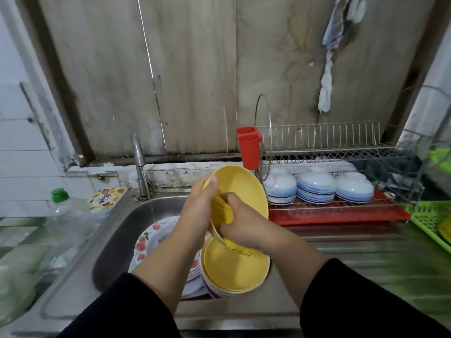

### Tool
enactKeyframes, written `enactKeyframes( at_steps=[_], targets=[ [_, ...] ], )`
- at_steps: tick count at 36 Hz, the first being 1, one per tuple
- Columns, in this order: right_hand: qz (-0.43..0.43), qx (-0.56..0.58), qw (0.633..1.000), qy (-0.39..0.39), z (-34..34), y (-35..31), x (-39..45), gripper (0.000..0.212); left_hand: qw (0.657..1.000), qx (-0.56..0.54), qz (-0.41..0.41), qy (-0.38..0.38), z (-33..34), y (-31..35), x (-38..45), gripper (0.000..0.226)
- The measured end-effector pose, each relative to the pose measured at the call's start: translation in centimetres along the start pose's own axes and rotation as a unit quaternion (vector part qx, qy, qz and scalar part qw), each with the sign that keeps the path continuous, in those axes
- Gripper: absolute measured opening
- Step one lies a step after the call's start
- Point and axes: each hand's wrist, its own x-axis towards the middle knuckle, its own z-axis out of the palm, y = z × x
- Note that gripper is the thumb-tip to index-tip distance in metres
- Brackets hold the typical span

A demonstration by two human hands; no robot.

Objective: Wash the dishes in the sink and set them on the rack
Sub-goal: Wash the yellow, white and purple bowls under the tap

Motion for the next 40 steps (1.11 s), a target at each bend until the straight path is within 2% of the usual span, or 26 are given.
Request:
enactKeyframes(
  at_steps=[2,5,6,8,10,11,13,15,16,18,19,21,23,24,25,27,28,30,31,33,35,36,38,40],
  targets=[
    [-0.037,-0.079,0.996,-0.023,-0.5,-0.4,0.4,0.052,1.000,-0.004,0.000,-0.003,-0.2,0.5,0.3,0.090],
    [-0.051,-0.276,0.958,-0.059,-1.8,-1.1,0.9,0.045,0.999,-0.023,-0.007,0.024,-0.2,2.2,0.1,0.061],
    [-0.044,-0.343,0.937,-0.049,-2.5,-1.3,1.3,0.043,0.999,-0.024,0.001,0.036,-0.1,2.5,0.2,0.060],
    [-0.026,-0.414,0.909,0.019,-3.9,-1.7,2.1,0.040,0.999,-0.017,0.011,0.033,0.0,3.1,0.4,0.073],
    [-0.040,-0.384,0.916,0.112,-4.8,-2.3,2.9,0.033,0.999,-0.035,-0.012,0.005,0.4,3.9,0.3,0.079],
    [-0.063,-0.342,0.925,0.155,-4.9,-2.7,3.1,0.030,0.999,-0.046,-0.018,-0.009,0.6,4.4,0.0,0.071],
    [-0.110,-0.241,0.950,0.166,-4.4,-3.9,2.5,0.023,0.997,-0.063,-0.026,-0.025,0.6,4.9,-0.1,0.058],
    [-0.145,-0.186,0.970,0.064,-3.8,-4.5,1.3,0.007,0.996,-0.074,-0.031,-0.033,0.1,4.4,0.3,0.055],
    [-0.135,-0.196,0.971,-0.004,-3.7,-4.4,0.7,0.011,0.996,-0.077,-0.031,-0.031,-0.2,4.3,0.4,0.054],
    [-0.087,-0.303,0.944,-0.095,-4.3,-4.0,0.0,0.012,0.998,-0.053,-0.021,-0.026,-0.4,4.3,0.3,0.059],
    [-0.066,-0.370,0.922,-0.090,-4.8,-3.7,0.1,0.019,0.999,-0.037,-0.014,-0.026,-0.4,4.2,0.3,0.063],
    [-0.037,-0.451,0.891,-0.013,-5.6,-3.3,1.0,0.031,0.999,-0.037,0.000,-0.025,0.0,4.2,0.1,0.064],
    [-0.065,-0.377,0.918,0.106,-5.5,-3.6,1.7,0.028,0.998,-0.051,-0.002,-0.035,0.4,4.5,-0.3,0.067],
    [-0.092,-0.306,0.937,0.142,-5.1,-3.8,1.8,0.025,0.998,-0.054,-0.008,-0.039,0.5,4.7,-0.4,0.071],
    [-0.129,-0.239,0.952,0.141,-4.6,-4.1,1.7,0.023,0.998,-0.048,-0.016,-0.043,0.4,5.0,-0.3,0.071],
    [-0.182,-0.175,0.966,0.051,-3.6,-4.5,1.0,0.020,0.997,-0.055,-0.038,-0.030,0.0,5.2,0.0,0.064],
    [-0.177,-0.175,0.969,-0.010,-3.2,-4.5,0.5,0.016,0.997,-0.060,-0.050,-0.022,-0.3,5.3,0.0,0.061],
    [-0.121,-0.272,0.950,-0.097,-3.7,-4.2,0.2,0.017,0.998,-0.051,-0.049,-0.004,-0.6,5.2,0.0,0.060],
    [-0.091,-0.338,0.932,-0.097,-4.2,-4.1,0.5,0.023,0.998,-0.046,-0.031,-0.003,-0.7,5.1,-0.1,0.064],
    [-0.050,-0.402,0.914,-0.007,-5.4,-3.9,1.5,0.028,0.999,-0.043,-0.004,-0.009,-0.6,4.9,-0.5,0.082],
    [-0.049,-0.308,0.943,0.114,-5.4,-4.2,2.3,0.029,0.999,-0.046,-0.002,-0.015,-0.3,4.6,-0.6,0.098],
    [-0.054,-0.224,0.963,0.137,-5.0,-4.7,2.5,0.030,0.999,-0.042,0.000,-0.022,-0.1,4.7,-0.8,0.096],
    [-0.090,-0.119,0.986,0.078,-4.5,-5.7,2.4,0.030,0.999,-0.043,-0.005,-0.019,0.2,5.3,-0.8,0.081],
    [-0.134,-0.185,0.972,-0.053,-4.5,-6.3,1.4,0.031,0.998,-0.061,-0.027,-0.002,-0.3,5.4,-0.4,0.068]
  ],
)
